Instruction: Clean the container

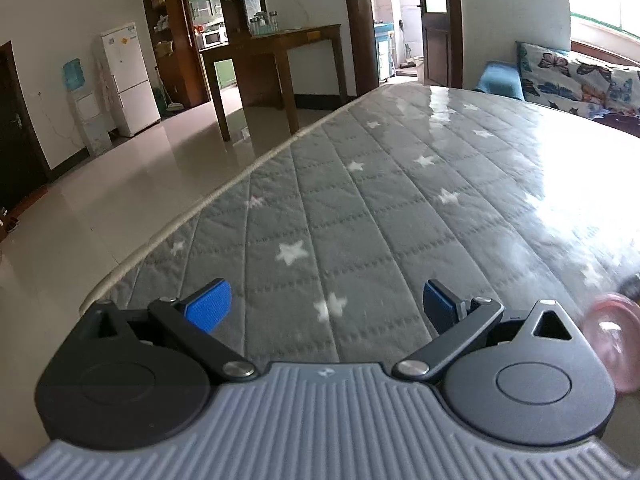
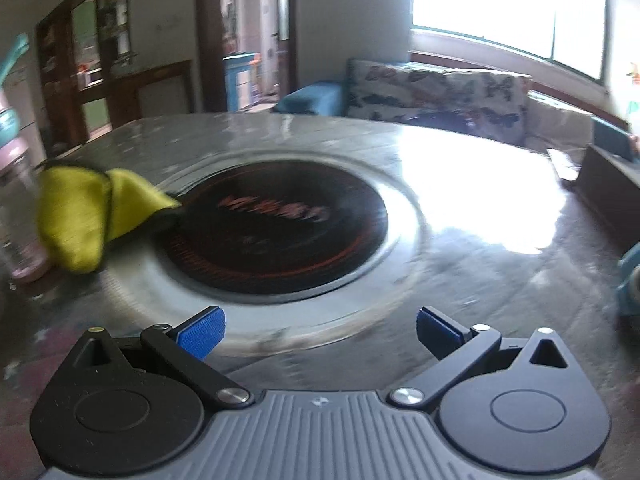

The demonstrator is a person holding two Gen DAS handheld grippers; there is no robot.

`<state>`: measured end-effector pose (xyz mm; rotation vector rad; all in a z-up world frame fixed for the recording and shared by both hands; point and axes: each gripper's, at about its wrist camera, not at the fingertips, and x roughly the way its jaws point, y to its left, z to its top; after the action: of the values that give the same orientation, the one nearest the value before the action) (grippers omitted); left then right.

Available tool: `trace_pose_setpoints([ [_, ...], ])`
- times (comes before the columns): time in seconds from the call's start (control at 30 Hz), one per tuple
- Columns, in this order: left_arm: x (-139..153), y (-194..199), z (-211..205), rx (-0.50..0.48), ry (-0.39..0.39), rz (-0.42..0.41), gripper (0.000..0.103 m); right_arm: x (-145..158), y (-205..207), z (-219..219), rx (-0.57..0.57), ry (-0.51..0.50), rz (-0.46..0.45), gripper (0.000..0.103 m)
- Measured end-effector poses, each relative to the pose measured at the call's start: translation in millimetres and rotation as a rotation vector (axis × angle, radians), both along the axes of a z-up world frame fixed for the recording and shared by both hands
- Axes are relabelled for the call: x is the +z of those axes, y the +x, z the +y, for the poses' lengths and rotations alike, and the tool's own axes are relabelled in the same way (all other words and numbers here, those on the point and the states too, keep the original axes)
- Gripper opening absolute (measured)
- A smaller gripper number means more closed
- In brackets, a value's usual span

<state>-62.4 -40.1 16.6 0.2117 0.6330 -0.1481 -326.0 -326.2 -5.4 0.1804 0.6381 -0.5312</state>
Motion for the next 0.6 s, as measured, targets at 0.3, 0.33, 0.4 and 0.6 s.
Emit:
trace_pose_setpoints([
  [0.3, -10, 41, 0, -0.008, -0.034, -0.025, 0.101, -7, -8, -48, -0.116, -0.015, 0.004, 0.103],
  [0.33, -12, 45, 1, -0.016, -0.031, -0.030, 0.101, -8, -9, -52, -0.123, -0.013, 0.003, 0.103],
  [0.4, -15, 54, -1, -0.025, -0.026, -0.019, 0.101, -10, -10, -59, -0.141, -0.012, 0.001, 0.103],
  [0.6, -21, 78, -4, -0.061, -0.081, 0.045, 0.103, -17, -14, -82, -0.197, -0.010, -0.006, 0.103],
])
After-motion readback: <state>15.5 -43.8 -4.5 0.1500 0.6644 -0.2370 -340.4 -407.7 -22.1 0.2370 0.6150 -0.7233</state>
